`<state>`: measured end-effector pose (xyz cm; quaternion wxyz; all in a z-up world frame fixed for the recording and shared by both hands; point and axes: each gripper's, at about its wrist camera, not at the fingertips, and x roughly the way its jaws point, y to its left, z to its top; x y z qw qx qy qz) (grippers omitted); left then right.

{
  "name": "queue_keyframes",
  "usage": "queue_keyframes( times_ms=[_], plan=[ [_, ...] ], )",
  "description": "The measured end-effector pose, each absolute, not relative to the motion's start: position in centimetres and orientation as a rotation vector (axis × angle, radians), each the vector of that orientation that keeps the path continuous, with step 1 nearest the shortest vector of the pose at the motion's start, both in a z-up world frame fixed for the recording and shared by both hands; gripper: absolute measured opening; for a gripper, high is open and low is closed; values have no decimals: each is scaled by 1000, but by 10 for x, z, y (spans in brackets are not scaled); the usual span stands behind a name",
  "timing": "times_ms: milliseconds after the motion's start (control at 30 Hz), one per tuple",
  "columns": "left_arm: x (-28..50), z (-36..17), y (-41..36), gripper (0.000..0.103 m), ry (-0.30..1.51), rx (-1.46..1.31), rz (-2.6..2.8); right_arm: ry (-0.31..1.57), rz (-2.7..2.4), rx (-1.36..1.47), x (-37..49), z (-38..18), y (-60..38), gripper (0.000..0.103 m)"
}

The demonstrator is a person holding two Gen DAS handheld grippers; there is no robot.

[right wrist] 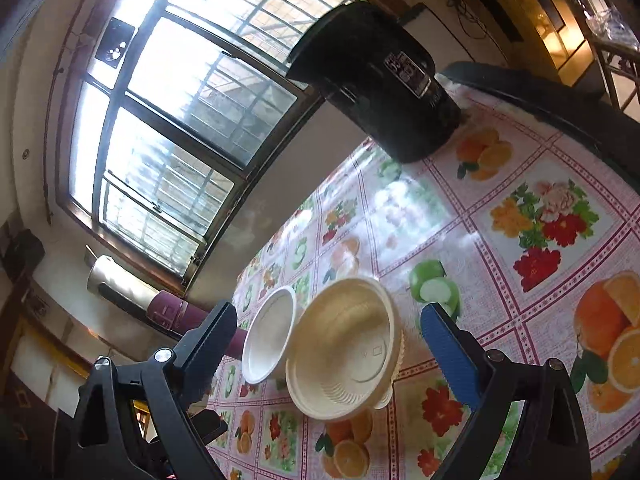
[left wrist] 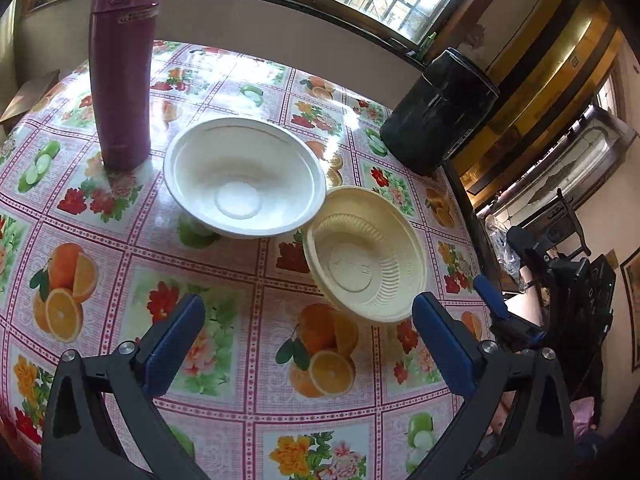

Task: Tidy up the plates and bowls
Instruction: 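Move both grippers toward the cream ridged plate beside the white bowl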

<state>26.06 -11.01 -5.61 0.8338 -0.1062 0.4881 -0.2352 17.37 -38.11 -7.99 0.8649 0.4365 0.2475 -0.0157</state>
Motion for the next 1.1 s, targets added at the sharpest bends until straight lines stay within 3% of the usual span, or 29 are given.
queue_keyframes(
  times_ms=[700, 1100],
  plan=[
    [283, -87, -147, 103, 1274, -327, -569, 631, 21, 1166, 190, -127, -386, 94],
    [289, -86, -156, 103, 1251, -326, -602, 626, 23, 1183, 192, -133, -382, 93]
  ],
)
